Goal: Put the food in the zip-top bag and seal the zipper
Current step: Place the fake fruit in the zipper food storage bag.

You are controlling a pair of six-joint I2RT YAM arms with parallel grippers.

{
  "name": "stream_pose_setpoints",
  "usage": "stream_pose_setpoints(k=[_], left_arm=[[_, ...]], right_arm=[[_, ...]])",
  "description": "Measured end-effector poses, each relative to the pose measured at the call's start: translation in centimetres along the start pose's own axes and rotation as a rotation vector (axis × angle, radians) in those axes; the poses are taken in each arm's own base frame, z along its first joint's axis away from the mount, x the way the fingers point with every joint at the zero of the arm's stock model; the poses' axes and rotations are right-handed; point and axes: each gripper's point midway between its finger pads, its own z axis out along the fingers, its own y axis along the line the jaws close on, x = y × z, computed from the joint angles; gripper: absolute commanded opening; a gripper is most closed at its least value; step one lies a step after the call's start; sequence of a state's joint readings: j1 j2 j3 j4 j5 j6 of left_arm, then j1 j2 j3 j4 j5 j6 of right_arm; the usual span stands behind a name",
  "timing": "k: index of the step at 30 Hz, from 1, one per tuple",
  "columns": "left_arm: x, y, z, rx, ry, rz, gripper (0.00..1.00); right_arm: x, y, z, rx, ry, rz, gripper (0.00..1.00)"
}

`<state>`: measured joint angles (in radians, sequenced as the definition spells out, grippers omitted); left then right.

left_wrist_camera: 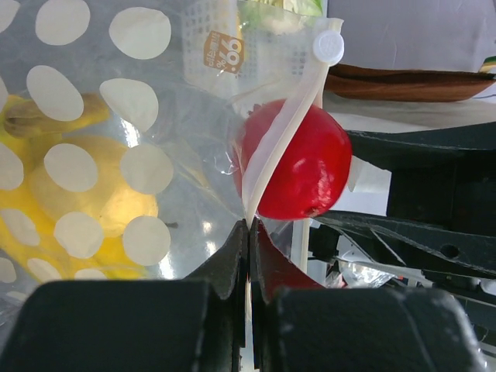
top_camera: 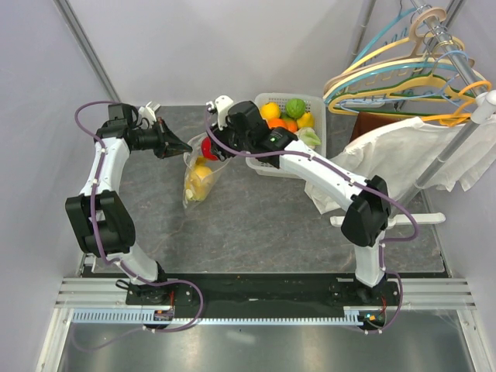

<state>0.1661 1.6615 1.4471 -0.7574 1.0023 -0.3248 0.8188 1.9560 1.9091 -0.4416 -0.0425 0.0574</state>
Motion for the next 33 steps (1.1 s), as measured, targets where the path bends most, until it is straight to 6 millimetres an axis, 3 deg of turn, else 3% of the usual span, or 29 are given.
stream_pose_setpoints(k=[1,2,3,5,9,14,17,20,24,28,30,33], left_arm=[[0.0,0.0,0.0,0.002,0.0,0.0,0.02],[0.0,-0.1,0.0,0.003,0.001,0.0,0.02],[0.0,-0.1,0.0,0.005,0.001,0.0,0.02],[0.1,-0.3,0.0,0.014,0.004,0.001,0.02],[-0.1,-0.6,-0.2,0.022,0.003,0.006,0.02],[-0.6,-1.5,-0.5,0.033,-0.005,0.022,0.02],[-1.0,-2.2,-0.9,0.045,-0.014,0.04,0.02],[-1.7,-3.1,-1.4,0.055,-0.032,0.067,0.02],[-1.8,-4.5,-2.3,0.058,-0.053,0.098,0.02],[-1.5,-4.3,-2.8,0.05,-0.046,0.063,0.02],[-1.5,-4.0,-2.9,0.046,-0.047,0.052,0.02],[-1.3,-3.5,-2.9,0.04,-0.044,0.036,0.02]], right_arm=[[0.0,0.0,0.1,0.008,0.001,0.001,0.41],[0.2,0.0,0.3,0.014,0.004,0.001,0.56],[0.3,0.1,0.6,0.015,0.008,0.003,0.65],[0.5,0.2,1.2,0.018,0.012,0.008,0.75],[0.4,0.3,2.1,0.025,0.012,0.012,0.84],[-0.6,1.0,1.5,-0.009,-0.009,0.022,0.87],[-2.0,1.4,0.0,-0.035,-0.04,0.037,0.88],[-3.7,1.2,-2.9,-0.051,-0.082,0.069,0.89],[-6.2,-2.1,-8.3,-0.007,-0.171,0.11,0.89],[-7.2,-6.7,-11.9,0.105,-0.226,0.138,0.88],[-6.3,-8.6,-12.1,0.17,-0.21,0.129,0.87],[-2.6,-10.6,-10.6,0.255,-0.103,0.098,0.88]])
